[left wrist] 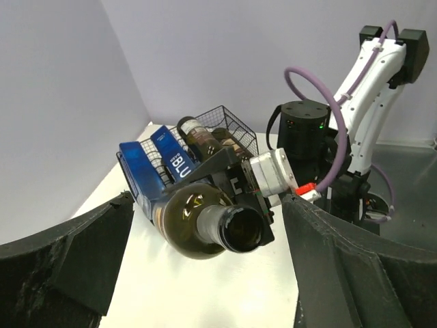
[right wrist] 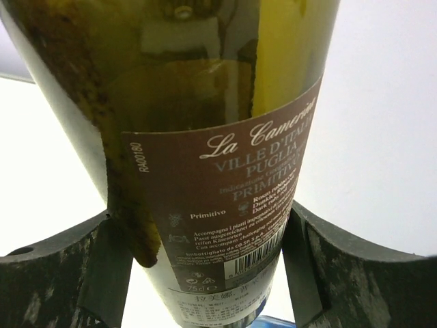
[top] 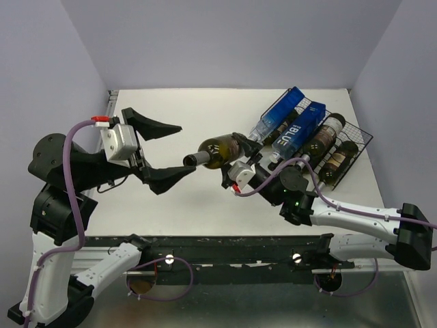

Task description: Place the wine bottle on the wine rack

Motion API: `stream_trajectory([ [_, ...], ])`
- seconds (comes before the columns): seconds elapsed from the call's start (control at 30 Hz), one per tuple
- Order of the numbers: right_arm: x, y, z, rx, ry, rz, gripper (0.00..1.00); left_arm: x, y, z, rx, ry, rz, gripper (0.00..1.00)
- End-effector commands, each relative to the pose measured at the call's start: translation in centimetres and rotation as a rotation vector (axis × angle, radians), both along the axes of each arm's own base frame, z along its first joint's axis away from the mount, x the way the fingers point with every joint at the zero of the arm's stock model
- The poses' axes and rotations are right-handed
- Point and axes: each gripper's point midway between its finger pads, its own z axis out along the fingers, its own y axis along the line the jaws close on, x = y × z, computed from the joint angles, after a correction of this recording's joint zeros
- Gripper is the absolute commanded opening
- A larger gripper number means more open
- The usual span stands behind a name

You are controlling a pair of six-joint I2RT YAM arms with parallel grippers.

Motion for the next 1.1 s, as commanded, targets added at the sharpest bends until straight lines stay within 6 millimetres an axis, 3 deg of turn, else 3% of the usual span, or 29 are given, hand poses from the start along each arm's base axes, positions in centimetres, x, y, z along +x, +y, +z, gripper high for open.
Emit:
stream_trajectory([
  [0.0, 0.6, -4.0, 6.1, 0.038, -0.266, -0.188, 0.01, 1.3, 0.6, 1.0, -0.052, 0.072, 0.098, 0.99],
  [0.2, 1.0, -5.0, 6.7, -0.132, -0.407, -0.290, 0.01, 2.8, 0.2, -2.0, -0.004, 0.267, 0.132, 0.99],
  [0.43, 1.7, -5.0, 6.5, -0.346, -0.512, -0.354, 0.01, 4.1, -0.5, -9.5, 0.219, 0.520, 0.131, 0.96],
  [0.57, 1.9, -4.8, 6.4, -0.408, -0.542, -0.362, 0.01, 4.7, -0.5, -12.6, 0.316, 0.601, 0.134, 0.93],
  [0.93, 2.6, -4.3, 6.5, -0.432, -0.551, -0.400, 0.01, 5.4, -0.4, -17.0, 0.448, 0.724, 0.160, 0.87],
  [1.0, 2.7, -4.2, 6.6, -0.420, -0.550, -0.401, 0.01, 5.9, -0.5, -17.6, 0.465, 0.740, 0.174, 0.81],
  [1.07, 2.8, -4.1, 6.7, -0.407, -0.543, -0.403, 0.01, 6.4, -0.7, -17.8, 0.468, 0.761, 0.189, 0.67],
])
